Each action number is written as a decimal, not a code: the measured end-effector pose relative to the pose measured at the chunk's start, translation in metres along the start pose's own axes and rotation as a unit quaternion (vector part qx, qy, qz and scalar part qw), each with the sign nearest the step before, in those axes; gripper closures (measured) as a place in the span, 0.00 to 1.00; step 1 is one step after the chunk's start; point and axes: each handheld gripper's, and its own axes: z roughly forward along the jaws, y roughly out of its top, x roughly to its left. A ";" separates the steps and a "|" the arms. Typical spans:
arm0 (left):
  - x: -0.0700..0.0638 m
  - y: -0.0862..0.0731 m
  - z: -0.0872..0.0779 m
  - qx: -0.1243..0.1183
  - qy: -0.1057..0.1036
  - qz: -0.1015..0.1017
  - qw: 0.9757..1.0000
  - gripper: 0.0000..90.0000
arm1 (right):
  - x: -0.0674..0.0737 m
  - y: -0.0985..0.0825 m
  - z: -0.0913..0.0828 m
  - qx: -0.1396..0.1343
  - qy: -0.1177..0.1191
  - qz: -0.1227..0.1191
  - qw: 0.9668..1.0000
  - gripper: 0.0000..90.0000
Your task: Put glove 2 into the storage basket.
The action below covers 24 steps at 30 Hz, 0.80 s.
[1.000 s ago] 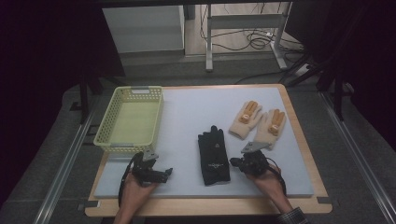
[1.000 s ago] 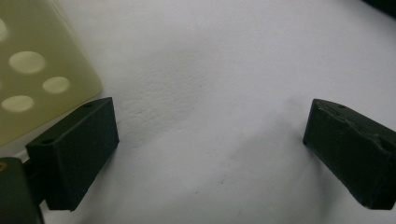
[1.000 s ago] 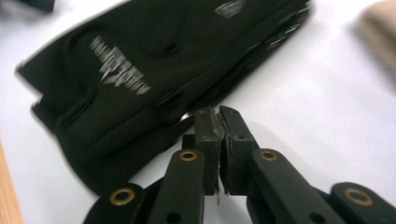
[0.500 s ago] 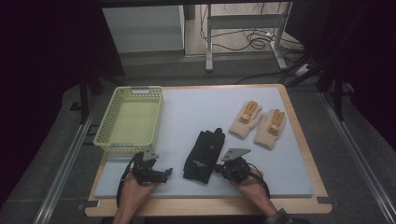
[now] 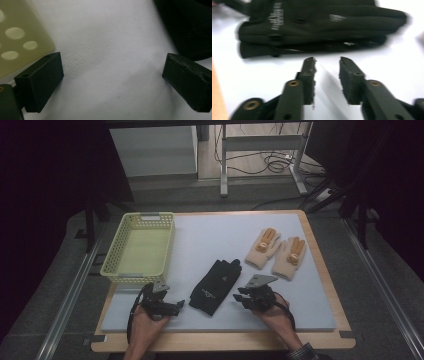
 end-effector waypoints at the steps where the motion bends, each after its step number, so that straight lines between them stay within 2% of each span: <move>1: 0.000 0.000 0.000 0.000 0.000 0.000 1.000 0.04 | -0.011 -0.005 -0.008 -0.001 -0.014 0.016 1.000 0.63; 5: 0.000 0.000 0.000 0.000 0.000 0.000 1.000 0.04 | -0.031 -0.017 -0.023 -0.007 -0.044 0.045 0.998 0.54; 6: 0.000 0.000 0.000 0.000 0.000 0.000 1.000 0.04 | -0.031 -0.017 -0.023 -0.007 -0.044 0.045 0.998 0.54; 11: 0.000 0.000 0.000 0.000 -0.001 0.000 1.000 0.04 | -0.054 -0.034 -0.043 -0.016 -0.074 0.078 0.994 0.42; 17: 0.000 0.000 0.000 0.001 -0.001 0.000 1.000 0.04 | -0.068 -0.049 -0.051 -0.009 -0.110 0.091 0.990 0.32; 21: 0.000 0.000 0.000 0.000 -0.001 0.000 1.000 0.04 | -0.074 -0.057 -0.050 0.008 -0.118 0.094 0.989 0.27; 24: 0.000 0.000 0.000 0.001 -0.003 -0.001 1.000 0.03 | -0.075 -0.057 -0.050 0.009 -0.113 0.095 0.989 0.24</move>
